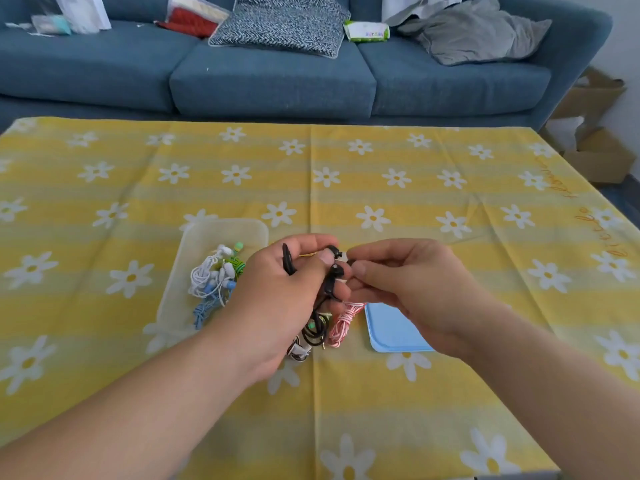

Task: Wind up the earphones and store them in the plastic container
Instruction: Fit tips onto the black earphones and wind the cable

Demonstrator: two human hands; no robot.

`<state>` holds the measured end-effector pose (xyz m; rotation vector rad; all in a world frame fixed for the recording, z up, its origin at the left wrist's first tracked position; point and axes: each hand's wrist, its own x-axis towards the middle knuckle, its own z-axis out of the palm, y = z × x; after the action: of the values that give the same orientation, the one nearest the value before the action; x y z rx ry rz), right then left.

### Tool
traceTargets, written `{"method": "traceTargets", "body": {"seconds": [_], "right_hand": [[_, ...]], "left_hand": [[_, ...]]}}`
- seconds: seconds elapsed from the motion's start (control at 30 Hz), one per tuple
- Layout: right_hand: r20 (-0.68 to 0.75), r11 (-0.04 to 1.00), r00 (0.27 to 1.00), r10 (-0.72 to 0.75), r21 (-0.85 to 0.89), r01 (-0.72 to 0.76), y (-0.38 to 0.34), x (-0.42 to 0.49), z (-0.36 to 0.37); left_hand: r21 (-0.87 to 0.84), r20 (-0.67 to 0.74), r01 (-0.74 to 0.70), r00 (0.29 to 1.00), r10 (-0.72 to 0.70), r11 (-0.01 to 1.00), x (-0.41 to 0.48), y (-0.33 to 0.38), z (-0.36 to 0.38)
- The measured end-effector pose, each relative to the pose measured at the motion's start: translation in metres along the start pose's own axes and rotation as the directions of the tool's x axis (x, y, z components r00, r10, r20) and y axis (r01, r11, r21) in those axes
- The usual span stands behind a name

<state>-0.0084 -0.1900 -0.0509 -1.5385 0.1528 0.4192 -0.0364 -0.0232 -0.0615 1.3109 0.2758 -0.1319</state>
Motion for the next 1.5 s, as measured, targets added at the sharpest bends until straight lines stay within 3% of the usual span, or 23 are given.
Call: {"method": "traceTargets", "body": {"seconds": [0.23,0.57,0.9,1.5], "right_hand": [[0.067,0.969,0.997,0.028,0.243,-0.044,-0.003,0.003,0.001],[0.121,0.930,0.992,0.026,0.361,-0.068,-0.002,0.002,-0.001],[0.151,0.925,0.988,0.025,0.371,-0.080,-0.001,0.004,0.003],[0.145,0.927,0.985,-0.089,0.373,0.029,0.013,0.004,0.018]], "left_hand": [[0.146,0.015,-0.128,0.992,0.127,0.981,0.000,0.002,-0.003],[0.149,0.073,-0.182,0.982,0.173,0.972,0.000,0.004,-0.003],[0.163,0.086,-0.215,0.975,0.203,0.963,0.001,0.000,-0.004],[0.210,0.009,-0.260,0.965,0.264,0.943,0.001,-0.007,-0.001]]}}
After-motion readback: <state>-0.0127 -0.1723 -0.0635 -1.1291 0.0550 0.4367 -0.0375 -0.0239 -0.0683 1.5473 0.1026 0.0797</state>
